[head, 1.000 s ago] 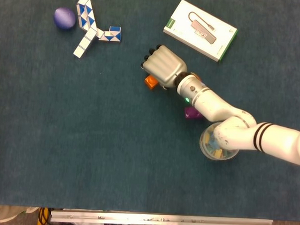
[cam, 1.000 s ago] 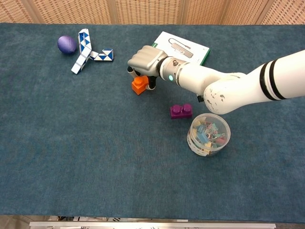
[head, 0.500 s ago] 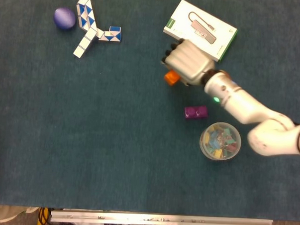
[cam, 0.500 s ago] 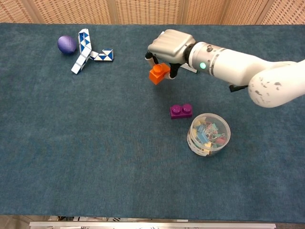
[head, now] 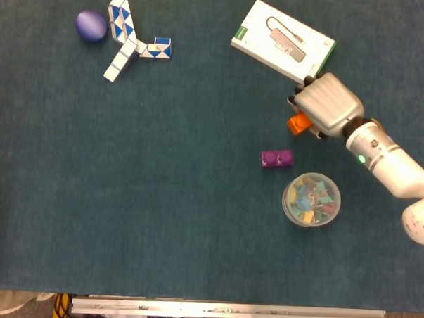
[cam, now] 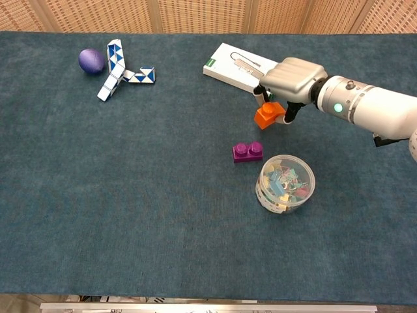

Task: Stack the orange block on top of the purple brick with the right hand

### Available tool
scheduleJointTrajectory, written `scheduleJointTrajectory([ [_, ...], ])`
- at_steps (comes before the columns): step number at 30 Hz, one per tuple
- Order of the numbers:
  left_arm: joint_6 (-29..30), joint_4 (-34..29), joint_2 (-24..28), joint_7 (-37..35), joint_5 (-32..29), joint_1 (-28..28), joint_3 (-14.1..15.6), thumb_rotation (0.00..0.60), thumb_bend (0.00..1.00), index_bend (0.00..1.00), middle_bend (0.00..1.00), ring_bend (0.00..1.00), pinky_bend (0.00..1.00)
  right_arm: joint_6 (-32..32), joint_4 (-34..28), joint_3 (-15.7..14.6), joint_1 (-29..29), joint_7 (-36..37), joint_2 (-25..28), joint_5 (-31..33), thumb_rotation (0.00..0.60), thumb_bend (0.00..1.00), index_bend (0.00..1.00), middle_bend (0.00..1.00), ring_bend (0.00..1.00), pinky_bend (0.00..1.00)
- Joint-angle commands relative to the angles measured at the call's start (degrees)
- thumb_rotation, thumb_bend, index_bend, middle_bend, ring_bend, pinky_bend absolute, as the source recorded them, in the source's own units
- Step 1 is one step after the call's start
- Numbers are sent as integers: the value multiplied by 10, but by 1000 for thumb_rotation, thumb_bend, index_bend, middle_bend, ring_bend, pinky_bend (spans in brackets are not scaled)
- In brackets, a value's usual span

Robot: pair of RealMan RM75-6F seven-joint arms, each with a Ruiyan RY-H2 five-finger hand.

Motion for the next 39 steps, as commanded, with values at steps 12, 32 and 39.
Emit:
scheduleJointTrajectory([
  [12, 1, -1, -1, 2, 0, 1, 1, 600, 240, 334, 331, 287, 181, -6, 0, -9, -20, 2, -2, -15, 600, 66, 215, 250, 165, 282],
  [32, -11, -10, -4, 21, 3, -8, 1, 600, 240, 334, 331, 287, 182, 52, -123, -44, -75, 87, 133, -196, 600, 0, 138, 208, 137, 260],
  [39, -12, -17, -4, 28, 3, -9, 1, 600, 240, 334, 331, 287, 181, 67, -131, -67, -95, 106, 144, -261, 600, 0, 138, 209, 137, 260],
])
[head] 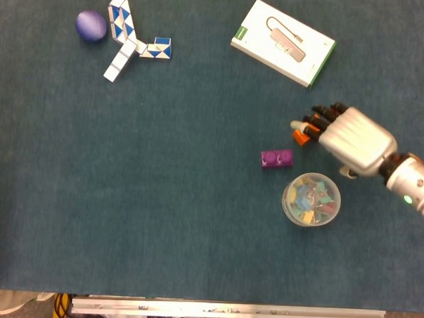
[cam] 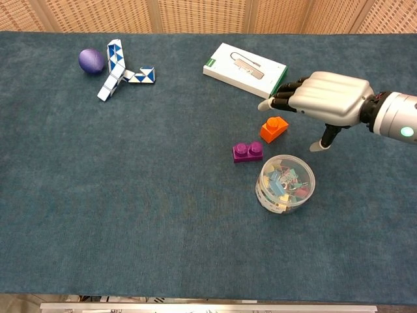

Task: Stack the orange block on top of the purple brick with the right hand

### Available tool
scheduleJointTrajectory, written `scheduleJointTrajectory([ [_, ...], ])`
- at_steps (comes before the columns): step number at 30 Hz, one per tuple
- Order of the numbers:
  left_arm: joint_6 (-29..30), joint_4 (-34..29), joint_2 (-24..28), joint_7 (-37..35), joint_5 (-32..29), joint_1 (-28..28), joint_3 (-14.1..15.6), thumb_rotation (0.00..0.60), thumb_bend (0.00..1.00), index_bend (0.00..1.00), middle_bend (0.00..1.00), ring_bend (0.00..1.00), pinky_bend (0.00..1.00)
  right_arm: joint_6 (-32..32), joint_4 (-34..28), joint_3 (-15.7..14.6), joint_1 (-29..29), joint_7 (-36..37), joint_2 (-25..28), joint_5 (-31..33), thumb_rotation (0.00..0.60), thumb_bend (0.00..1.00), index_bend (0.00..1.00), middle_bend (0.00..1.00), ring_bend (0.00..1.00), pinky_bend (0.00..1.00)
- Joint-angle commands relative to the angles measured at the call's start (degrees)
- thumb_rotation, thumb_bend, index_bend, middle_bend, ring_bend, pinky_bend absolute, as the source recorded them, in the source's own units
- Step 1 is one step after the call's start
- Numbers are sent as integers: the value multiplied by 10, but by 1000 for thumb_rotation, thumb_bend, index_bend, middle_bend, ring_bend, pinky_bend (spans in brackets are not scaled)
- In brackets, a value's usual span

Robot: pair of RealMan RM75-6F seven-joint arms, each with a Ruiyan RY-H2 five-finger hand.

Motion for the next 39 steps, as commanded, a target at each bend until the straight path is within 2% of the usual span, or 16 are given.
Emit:
scheduleJointTrajectory([
  [1, 0, -1, 0, 1, -1, 0, 0, 600, 240, 334, 331, 287, 182, 8, -4, -14, -12, 12, 7, -32, 600, 0, 138, 210, 137, 260],
  [9, 1, 0, -1, 1, 0, 1, 2, 600, 240, 334, 331, 287, 181, 1, 8, -22, -20, 6, 3, -66, 600, 0, 138, 210, 137, 260],
  [19, 7, 2, 1, -5, 0, 4, 2, 600, 240, 334, 331, 287, 182, -2, 48, -13, -27, -18, -39, -88, 600, 0, 138, 211, 137, 260],
  [31, 11, 2, 4, -10, 1, 6, 1, 600, 240, 334, 331, 287, 181, -1, 47, -7, -28, -31, -72, -119, 600, 0, 138, 212, 137, 260],
  [39, 15, 3, 6, -15, 2, 8, 3, 600, 240, 334, 331, 287, 181, -14, 40, 12, -21, -47, -113, -116, 600, 0, 138, 216, 137, 260],
])
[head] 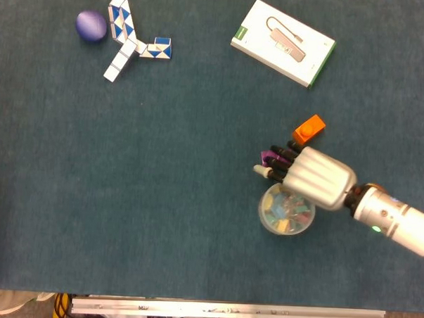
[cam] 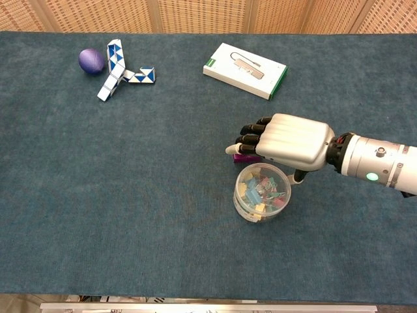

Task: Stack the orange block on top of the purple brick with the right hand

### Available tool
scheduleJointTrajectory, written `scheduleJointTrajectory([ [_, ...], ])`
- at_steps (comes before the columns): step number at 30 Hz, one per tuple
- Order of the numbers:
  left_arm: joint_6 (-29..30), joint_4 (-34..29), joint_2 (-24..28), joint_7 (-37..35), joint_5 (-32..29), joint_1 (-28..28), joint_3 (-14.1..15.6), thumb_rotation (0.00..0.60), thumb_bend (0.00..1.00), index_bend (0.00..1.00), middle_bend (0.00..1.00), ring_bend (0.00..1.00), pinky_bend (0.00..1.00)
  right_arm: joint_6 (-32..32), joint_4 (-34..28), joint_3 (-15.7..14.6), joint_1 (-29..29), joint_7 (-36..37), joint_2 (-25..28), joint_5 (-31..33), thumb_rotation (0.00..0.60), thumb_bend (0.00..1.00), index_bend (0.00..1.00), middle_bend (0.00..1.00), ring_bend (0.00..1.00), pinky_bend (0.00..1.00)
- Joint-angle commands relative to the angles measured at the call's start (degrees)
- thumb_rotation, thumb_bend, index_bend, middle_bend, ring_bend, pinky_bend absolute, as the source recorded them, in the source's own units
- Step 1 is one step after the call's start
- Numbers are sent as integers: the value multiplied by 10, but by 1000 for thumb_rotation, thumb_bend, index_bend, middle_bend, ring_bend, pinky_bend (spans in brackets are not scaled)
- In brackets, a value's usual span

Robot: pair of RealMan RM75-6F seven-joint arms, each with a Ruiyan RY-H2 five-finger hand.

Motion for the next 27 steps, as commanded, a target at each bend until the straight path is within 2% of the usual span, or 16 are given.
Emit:
scheduleJointTrajectory([
  [1, 1, 0, 1, -2, 0, 1, 0, 600, 240, 334, 331, 287, 181, -8, -3, 11, 5, -7, -19, 5, 600, 0, 138, 217, 137, 260],
  [13, 3, 5, 2, -8, -3, 3, 0, 600, 240, 334, 331, 287, 182, -27, -13, 38, 21, -32, -66, 20, 600, 0, 138, 224, 137, 260],
  [18, 0, 9, 1, -11, -3, 2, 0, 600, 240, 334, 331, 287, 181, -16, -32, 45, 16, -29, -33, 33, 600, 0, 138, 242, 137, 259],
  [23, -1, 8, 0, -7, 0, 0, 0, 600, 240, 334, 331, 287, 182, -5, -45, 65, 10, -11, 13, 67, 600, 0, 142, 264, 137, 260],
  [27, -3, 6, 0, -4, 0, 0, 0, 600, 240, 334, 331, 287, 182, -14, -32, 79, 13, 6, 33, 95, 600, 11, 200, 294, 151, 260],
])
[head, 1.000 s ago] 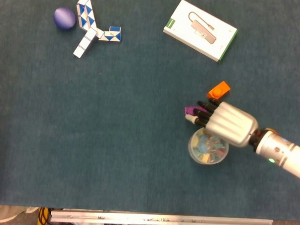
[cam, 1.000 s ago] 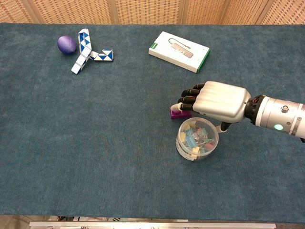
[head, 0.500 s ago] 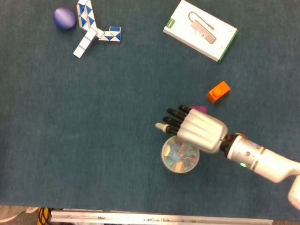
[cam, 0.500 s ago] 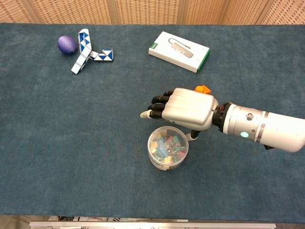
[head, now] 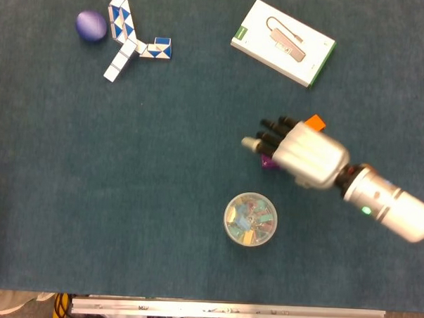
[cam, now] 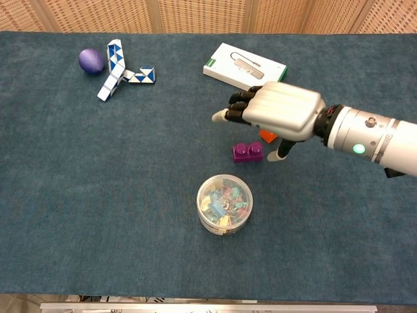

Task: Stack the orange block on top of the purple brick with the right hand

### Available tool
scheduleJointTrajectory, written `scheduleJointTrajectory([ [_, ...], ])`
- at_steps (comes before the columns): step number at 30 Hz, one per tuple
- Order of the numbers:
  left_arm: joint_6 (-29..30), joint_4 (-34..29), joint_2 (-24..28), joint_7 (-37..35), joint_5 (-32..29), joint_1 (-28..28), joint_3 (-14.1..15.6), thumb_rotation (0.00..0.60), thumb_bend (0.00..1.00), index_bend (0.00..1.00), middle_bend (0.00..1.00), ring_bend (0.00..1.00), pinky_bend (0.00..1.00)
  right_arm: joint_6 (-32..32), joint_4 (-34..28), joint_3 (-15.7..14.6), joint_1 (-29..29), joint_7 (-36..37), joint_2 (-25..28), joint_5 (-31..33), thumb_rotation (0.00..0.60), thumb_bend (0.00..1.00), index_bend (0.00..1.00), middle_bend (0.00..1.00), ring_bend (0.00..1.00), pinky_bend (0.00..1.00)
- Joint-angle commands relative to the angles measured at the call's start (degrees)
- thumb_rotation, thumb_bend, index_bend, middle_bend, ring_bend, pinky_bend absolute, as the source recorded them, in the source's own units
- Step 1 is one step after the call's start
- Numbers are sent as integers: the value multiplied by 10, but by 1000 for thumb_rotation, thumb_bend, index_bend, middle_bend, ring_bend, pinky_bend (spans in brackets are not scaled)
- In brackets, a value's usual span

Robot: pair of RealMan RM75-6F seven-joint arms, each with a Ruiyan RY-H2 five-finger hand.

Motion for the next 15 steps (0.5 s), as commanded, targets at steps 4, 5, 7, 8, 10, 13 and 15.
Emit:
scheduleJointTrajectory([
  [4, -1, -3, 0, 2, 1, -1, 0, 600, 240, 334, 331, 287, 182, -25, 36, 19, 8, 25, 15, 45, 600, 13, 219, 302, 152, 260],
  [5, -1, -3, 0, 3, 0, -1, 0, 600, 240, 334, 331, 287, 181, -28, 42, 20, 9, 28, 14, 50, 600, 15, 226, 305, 152, 260],
  [7, 0, -3, 0, 3, 0, -1, 0, 600, 240, 334, 331, 287, 181, -37, 57, 21, 11, 34, 11, 61, 600, 19, 238, 310, 152, 260],
  [8, -1, -3, 0, 4, 0, 0, 0, 600, 240, 334, 331, 287, 181, -40, 63, 21, 12, 36, 9, 65, 600, 20, 239, 311, 152, 260],
  [10, 0, -3, 0, 3, 0, 0, 0, 600, 240, 334, 331, 287, 181, -45, 75, 21, 14, 38, 4, 71, 600, 20, 242, 312, 153, 260],
  [13, 0, -2, 0, 3, -2, 1, 0, 600, 240, 334, 331, 287, 181, -52, 92, 21, 16, 41, -2, 81, 600, 20, 245, 313, 154, 260],
  [15, 0, -2, 0, 2, -2, 1, 0, 600, 240, 334, 331, 287, 181, -56, 103, 21, 17, 42, -7, 86, 600, 20, 249, 314, 155, 260],
])
